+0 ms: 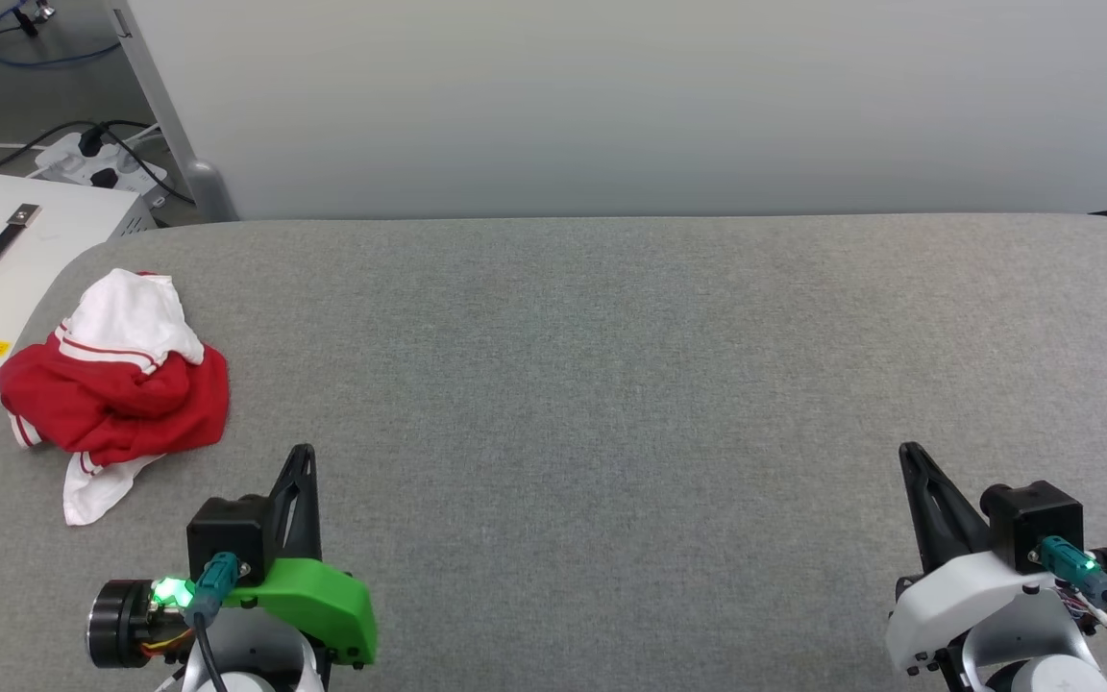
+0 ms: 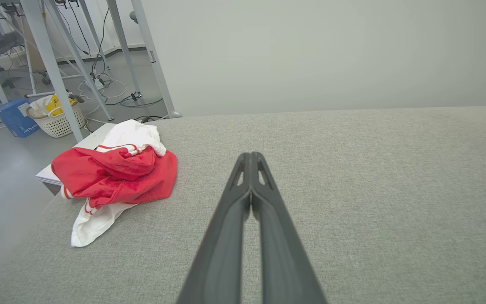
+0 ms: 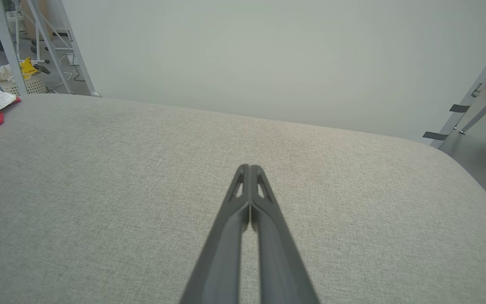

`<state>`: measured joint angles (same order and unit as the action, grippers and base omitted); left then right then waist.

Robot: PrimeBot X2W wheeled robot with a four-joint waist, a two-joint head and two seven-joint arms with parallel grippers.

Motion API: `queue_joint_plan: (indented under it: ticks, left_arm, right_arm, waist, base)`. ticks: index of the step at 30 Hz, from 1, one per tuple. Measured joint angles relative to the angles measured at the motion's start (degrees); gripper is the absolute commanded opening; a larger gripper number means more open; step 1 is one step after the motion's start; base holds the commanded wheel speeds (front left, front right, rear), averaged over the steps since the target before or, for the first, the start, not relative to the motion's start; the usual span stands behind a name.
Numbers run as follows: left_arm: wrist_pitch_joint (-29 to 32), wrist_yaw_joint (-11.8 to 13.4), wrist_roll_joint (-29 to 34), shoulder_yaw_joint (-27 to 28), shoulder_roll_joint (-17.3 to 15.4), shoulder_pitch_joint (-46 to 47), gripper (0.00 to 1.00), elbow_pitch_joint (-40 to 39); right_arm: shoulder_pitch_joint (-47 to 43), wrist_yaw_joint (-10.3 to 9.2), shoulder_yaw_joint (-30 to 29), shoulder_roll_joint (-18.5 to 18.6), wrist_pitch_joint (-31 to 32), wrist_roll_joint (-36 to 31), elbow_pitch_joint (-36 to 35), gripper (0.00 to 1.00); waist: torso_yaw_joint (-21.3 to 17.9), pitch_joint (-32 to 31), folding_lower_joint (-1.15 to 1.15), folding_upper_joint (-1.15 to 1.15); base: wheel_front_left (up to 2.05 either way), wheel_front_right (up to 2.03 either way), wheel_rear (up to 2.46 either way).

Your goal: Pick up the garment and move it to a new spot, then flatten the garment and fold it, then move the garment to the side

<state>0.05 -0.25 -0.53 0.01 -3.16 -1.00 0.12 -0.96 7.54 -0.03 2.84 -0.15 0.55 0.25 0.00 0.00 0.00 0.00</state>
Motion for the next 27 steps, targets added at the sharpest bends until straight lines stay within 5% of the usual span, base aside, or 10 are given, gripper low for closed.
queue_joint_plan:
  ticks: [27]
  left_arm:
    - [0.0, 0.0, 0.0, 0.01, 0.0, 0.0, 0.0, 0.0]
  right_arm:
    - [0.0, 0.0, 0.01, 0.0, 0.0, 0.0, 0.0, 0.0]
  waist:
    - [0.0, 0.0, 0.0, 0.0]
  base:
    - [0.0, 0.0, 0.0]
